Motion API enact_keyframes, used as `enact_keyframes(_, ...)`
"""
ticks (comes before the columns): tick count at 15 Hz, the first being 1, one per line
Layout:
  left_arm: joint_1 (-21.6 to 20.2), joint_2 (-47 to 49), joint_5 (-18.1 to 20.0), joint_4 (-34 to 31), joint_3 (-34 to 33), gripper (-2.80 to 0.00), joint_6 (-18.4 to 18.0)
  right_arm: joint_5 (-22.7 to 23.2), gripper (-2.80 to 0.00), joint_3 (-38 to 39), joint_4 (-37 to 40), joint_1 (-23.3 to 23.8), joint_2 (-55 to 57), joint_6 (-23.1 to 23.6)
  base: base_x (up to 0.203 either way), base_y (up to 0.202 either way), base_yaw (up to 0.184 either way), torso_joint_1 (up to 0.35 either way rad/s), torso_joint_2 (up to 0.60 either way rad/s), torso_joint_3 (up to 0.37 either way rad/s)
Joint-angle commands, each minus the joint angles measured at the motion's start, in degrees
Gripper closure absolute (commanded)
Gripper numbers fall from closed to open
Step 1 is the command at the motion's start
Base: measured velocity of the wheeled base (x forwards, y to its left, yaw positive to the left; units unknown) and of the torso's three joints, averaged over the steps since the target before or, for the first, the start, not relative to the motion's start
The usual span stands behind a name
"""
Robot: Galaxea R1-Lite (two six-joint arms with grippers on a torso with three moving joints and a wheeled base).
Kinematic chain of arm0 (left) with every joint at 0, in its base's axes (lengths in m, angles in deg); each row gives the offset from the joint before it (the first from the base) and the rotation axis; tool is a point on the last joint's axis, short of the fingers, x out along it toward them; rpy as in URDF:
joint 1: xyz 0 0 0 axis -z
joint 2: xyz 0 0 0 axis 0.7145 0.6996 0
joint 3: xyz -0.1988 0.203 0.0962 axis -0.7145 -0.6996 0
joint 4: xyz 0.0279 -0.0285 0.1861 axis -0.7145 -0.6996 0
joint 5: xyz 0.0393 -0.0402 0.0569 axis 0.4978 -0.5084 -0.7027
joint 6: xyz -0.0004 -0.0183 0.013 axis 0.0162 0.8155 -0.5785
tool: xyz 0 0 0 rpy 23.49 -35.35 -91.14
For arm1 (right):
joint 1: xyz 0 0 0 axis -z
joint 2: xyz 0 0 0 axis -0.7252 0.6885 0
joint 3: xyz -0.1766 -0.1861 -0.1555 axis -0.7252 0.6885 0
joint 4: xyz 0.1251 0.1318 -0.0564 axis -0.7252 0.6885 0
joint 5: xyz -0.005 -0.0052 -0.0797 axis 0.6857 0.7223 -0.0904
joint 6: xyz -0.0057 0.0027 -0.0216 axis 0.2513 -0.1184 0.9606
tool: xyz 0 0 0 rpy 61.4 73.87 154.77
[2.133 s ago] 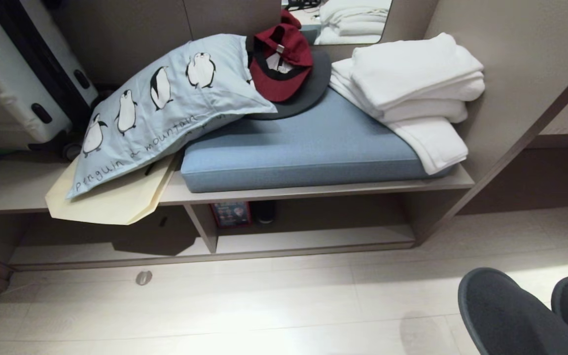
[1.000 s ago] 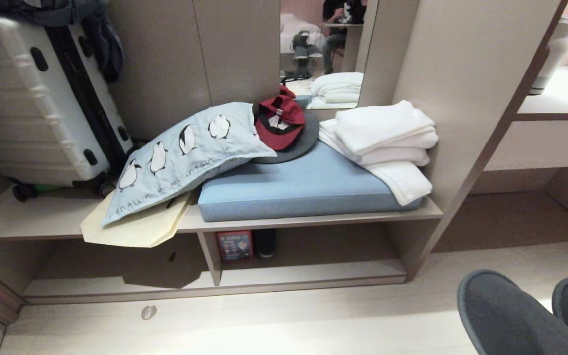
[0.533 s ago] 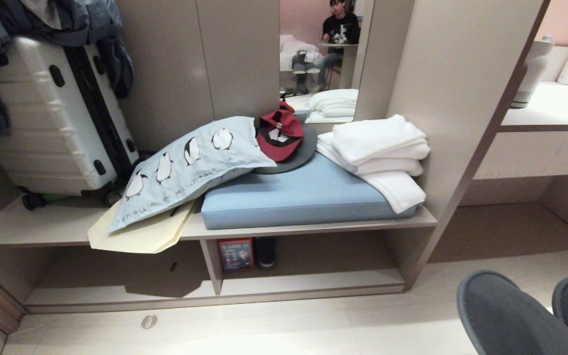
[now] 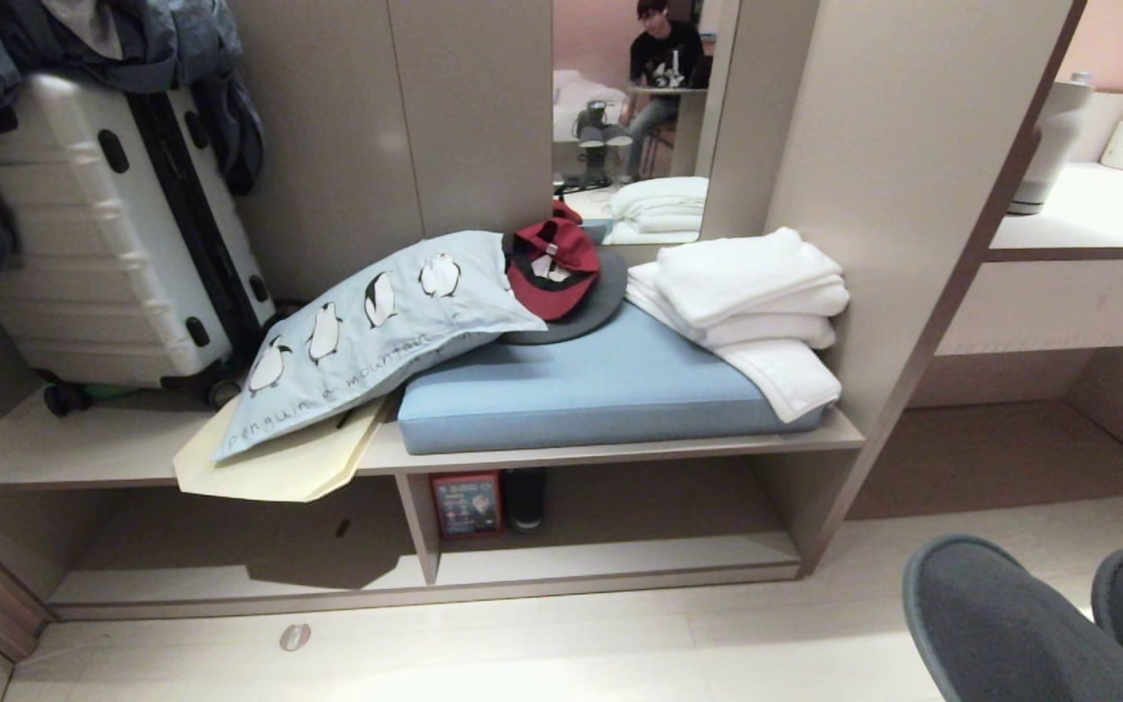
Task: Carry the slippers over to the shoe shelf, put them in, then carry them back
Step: Place the slippers on the floor
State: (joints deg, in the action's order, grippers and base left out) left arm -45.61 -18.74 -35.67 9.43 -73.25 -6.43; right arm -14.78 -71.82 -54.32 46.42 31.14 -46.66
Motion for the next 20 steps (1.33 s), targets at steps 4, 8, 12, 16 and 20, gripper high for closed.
enact_keyframes(4,0.0,0.0,0.0,0.0,0.0,0.00,0.0,0.0,0.00,0.0,0.0,-0.1,0.1,0.0,0.000,0.000,0.000,0.000,0.00,0.000)
enact_keyframes(8,0.0,0.0,0.0,0.0,0.0,0.00,0.0,0.0,0.00,0.0,0.0,-0.1,0.1,0.0,0.000,0.000,0.000,0.000,0.00,0.000)
enact_keyframes(12,0.0,0.0,0.0,0.0,0.0,0.00,0.0,0.0,0.00,0.0,0.0,-0.1,0.1,0.0,0.000,0.000,0.000,0.000,0.00,0.000)
enact_keyframes(16,0.0,0.0,0.0,0.0,0.0,0.00,0.0,0.0,0.00,0.0,0.0,-0.1,0.1,0.0,0.000,0.000,0.000,0.000,0.00,0.000)
enact_keyframes(20,0.0,0.0,0.0,0.0,0.0,0.00,0.0,0.0,0.00,0.0,0.0,0.0,0.1,0.0,0.000,0.000,0.000,0.000,0.00,0.000)
